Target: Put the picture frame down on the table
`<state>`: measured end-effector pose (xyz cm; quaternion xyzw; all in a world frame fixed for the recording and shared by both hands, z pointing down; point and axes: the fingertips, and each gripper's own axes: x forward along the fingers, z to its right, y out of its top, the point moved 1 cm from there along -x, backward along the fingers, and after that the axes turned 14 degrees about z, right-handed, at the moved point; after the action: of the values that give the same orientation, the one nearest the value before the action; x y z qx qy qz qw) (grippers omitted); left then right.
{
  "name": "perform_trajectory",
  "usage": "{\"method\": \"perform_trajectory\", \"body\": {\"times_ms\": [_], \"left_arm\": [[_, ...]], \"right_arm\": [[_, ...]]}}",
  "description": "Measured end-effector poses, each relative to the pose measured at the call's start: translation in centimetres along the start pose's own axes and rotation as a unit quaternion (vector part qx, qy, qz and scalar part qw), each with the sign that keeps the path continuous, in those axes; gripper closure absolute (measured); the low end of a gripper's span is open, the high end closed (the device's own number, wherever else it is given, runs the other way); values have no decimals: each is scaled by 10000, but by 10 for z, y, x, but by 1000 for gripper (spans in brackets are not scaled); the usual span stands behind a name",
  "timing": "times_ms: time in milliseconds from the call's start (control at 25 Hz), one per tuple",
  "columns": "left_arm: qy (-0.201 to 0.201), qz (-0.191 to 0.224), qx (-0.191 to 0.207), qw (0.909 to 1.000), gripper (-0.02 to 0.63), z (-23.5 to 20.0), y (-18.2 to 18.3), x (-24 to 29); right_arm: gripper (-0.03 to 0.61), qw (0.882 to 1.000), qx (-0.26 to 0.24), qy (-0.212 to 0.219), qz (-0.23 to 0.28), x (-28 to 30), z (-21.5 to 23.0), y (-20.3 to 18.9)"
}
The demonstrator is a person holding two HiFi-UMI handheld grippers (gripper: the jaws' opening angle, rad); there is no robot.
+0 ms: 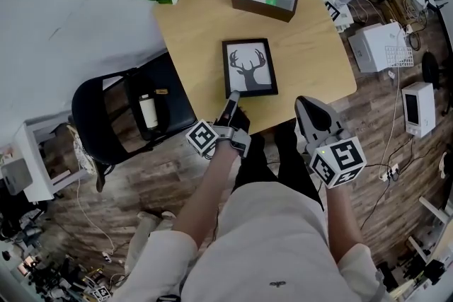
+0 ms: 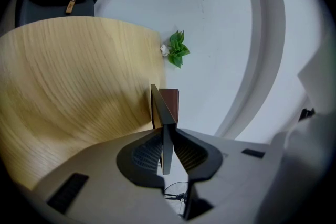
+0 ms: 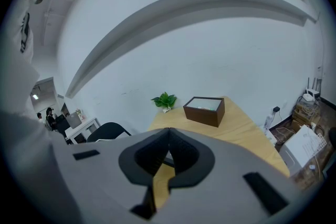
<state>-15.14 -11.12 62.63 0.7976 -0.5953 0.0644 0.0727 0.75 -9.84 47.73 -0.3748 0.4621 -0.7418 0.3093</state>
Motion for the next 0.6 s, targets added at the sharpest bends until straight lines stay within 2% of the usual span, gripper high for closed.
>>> {"method": "perform_trajectory", "body": {"times_ms": [240, 440, 600], "left_arm": [[237, 143, -132, 9995, 549, -15, 0, -3], [370, 256, -46, 9990, 549, -22, 4, -3], [500, 345, -244, 9979, 549, -26, 3, -4]], "right_arm": [[580, 10000, 6, -19, -18, -5, 5, -1], [580, 10000, -3, -7, -62, -6, 5, -3], [580, 10000, 2, 7, -74, -6, 4, -5]]}}
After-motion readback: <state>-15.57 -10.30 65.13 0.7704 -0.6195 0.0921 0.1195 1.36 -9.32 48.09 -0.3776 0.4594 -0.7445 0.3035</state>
